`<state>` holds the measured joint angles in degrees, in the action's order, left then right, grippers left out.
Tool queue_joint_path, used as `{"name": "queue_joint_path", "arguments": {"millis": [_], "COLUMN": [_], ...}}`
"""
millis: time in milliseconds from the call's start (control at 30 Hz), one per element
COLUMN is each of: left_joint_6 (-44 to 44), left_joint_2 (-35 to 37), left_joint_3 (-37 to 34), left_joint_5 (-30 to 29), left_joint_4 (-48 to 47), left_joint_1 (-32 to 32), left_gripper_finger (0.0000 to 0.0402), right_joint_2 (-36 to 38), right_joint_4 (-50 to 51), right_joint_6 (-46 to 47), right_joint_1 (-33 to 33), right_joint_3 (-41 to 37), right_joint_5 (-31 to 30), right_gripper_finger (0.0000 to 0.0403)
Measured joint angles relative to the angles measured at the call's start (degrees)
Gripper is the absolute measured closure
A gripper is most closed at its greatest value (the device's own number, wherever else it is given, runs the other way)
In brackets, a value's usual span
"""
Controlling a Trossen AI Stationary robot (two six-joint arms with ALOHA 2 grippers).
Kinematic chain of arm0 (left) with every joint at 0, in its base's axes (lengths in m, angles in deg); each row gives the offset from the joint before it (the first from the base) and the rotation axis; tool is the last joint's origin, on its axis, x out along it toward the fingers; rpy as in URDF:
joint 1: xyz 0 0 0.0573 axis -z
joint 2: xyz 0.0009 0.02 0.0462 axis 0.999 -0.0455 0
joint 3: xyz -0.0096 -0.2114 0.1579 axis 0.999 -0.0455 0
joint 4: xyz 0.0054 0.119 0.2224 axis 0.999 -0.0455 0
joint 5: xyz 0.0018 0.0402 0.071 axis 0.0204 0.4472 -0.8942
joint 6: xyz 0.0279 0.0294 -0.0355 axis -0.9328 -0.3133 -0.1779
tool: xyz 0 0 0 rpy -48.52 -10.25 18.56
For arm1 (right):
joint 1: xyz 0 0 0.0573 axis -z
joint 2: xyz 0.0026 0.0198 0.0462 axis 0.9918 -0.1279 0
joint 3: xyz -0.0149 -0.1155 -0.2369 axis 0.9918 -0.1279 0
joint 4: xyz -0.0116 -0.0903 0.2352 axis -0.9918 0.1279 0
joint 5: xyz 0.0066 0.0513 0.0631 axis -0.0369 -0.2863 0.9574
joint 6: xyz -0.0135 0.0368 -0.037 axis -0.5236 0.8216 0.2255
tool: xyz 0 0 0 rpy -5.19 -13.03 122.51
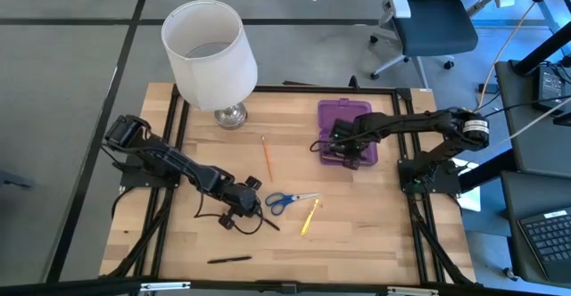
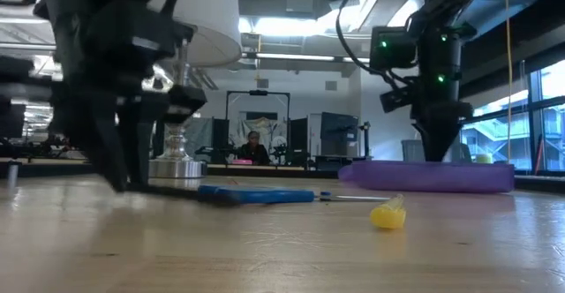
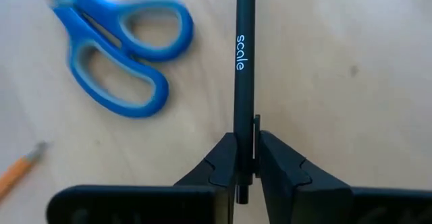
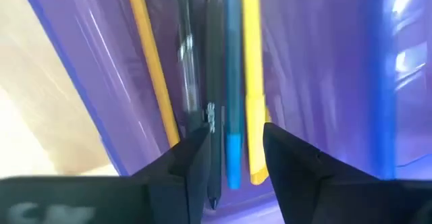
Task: Pick & place school supplies into a supply box
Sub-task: Put the top black pen into the purple supply box
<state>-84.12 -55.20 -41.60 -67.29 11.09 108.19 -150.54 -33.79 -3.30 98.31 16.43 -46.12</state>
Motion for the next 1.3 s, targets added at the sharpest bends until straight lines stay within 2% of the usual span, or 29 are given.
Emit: {"name": "queue_joint_path", "arguments": {"millis": [133,200,300,433,533,733,867,1000,1300], "left_joint_6": [1.4,1.3,0.1,-6.6,-15.4,-33.4,-40.5,-44.8,-48.8], "left_joint_2": [2.6,4.0,5.5,6.0,6.0,6.0,6.0,6.0,6.0], "left_joint_3": [1.2,1.8,3.0,4.9,6.0,6.4,6.4,6.4,6.4], "left_joint_5": [-0.6,-1.0,-3.0,-12.5,-19.6,-31.0,-32.2,-34.5,-35.3], "left_joint_4": [-2.5,-2.4,-1.9,-1.8,-0.9,8.2,10.7,13.6,16.7], "left_joint_1": [0.0,0.0,-0.6,-1.1,-1.0,-1.1,-2.1,-2.7,-2.9], "left_gripper_finger": [0.0365,0.0365,0.0366,0.0362,0.036,0.0362,0.0359,0.036,0.0359], "right_joint_2": [1.4,2.2,3.3,3.8,3.7,3.5,3.5,3.2,3.2], "right_joint_4": [-0.4,-2.6,-7.7,-18.3,-25.7,-32.3,-33.5,-33.4,-36.2], "right_joint_6": [5.5,6.9,6.7,11.7,16.7,22.1,28.9,37.5,41.1], "right_joint_1": [-0.1,-0.6,-2.0,-4.0,-5.8,-10.0,-11.9,-13.6,-16.0], "right_joint_3": [3.0,4.4,5.9,6.2,6.2,6.2,6.2,6.2,6.2], "right_joint_5": [0.9,4.6,15.5,33.3,39.1,36.3,35.8,32.7,31.1], "right_gripper_finger": [0.026,0.026,0.026,0.026,0.026,0.026,0.026,0.026,0.026]}}
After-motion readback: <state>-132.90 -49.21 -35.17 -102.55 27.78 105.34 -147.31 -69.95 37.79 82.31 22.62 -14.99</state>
